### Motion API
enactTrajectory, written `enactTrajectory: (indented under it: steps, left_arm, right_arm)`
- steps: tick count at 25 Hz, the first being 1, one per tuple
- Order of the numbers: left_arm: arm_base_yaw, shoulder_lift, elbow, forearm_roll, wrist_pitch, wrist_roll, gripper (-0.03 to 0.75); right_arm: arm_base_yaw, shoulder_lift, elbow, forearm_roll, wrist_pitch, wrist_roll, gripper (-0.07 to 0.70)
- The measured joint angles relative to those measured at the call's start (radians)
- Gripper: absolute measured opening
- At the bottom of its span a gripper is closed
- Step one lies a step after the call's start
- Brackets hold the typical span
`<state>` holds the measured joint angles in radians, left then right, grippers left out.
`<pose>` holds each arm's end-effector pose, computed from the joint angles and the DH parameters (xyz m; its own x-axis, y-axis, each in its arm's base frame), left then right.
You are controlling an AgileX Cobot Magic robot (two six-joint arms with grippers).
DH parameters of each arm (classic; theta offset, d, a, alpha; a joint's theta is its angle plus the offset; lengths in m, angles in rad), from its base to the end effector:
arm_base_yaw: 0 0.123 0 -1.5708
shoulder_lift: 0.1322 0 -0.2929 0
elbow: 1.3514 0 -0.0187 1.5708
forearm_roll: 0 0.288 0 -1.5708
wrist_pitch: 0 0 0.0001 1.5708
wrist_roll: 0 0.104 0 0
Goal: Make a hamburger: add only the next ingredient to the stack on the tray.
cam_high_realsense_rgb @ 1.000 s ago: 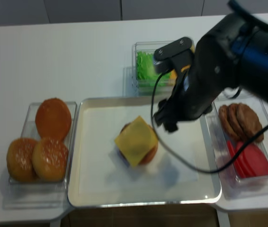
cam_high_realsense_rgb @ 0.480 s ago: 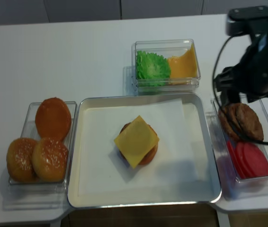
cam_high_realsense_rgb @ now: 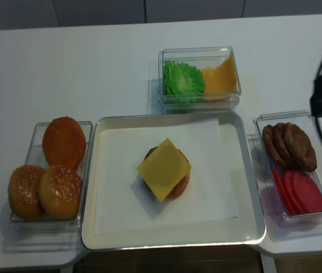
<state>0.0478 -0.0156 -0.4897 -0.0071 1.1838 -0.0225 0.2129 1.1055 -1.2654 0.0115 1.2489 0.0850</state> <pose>0.0238 0.0005 0.2754 -0.5556 -0.0518 -0.8299 -0.0563 0.9981 -0.0246 0.2293 0.0507 0.4007 -0.8394 -0.0909 -0.5359 -0.1433 0.9880 0.0568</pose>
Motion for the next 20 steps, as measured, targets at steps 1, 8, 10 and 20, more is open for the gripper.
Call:
enactTrajectory:
  steps: [1, 8, 10, 20]
  left_arm:
    - [0.0, 0.0, 0.0, 0.0, 0.0, 0.0, 0.293]
    - [0.0, 0.0, 0.0, 0.0, 0.0, 0.0, 0.293]
    - [0.0, 0.0, 0.0, 0.0, 0.0, 0.0, 0.293]
    - [0.0, 0.0, 0.0, 0.0, 0.0, 0.0, 0.293]
  right_arm:
    - [0.0, -0.033, 0.0, -0.001, 0.002, 0.001, 0.501]
    - [0.0, -0.301, 0.118, -0.004, 0.015, 0.044, 0.5]
    - [0.0, -0.383, 0.181, -0.004, 0.016, 0.046, 0.499]
    - [0.0, -0.841, 0.399, -0.004, 0.031, 0.048, 0.498]
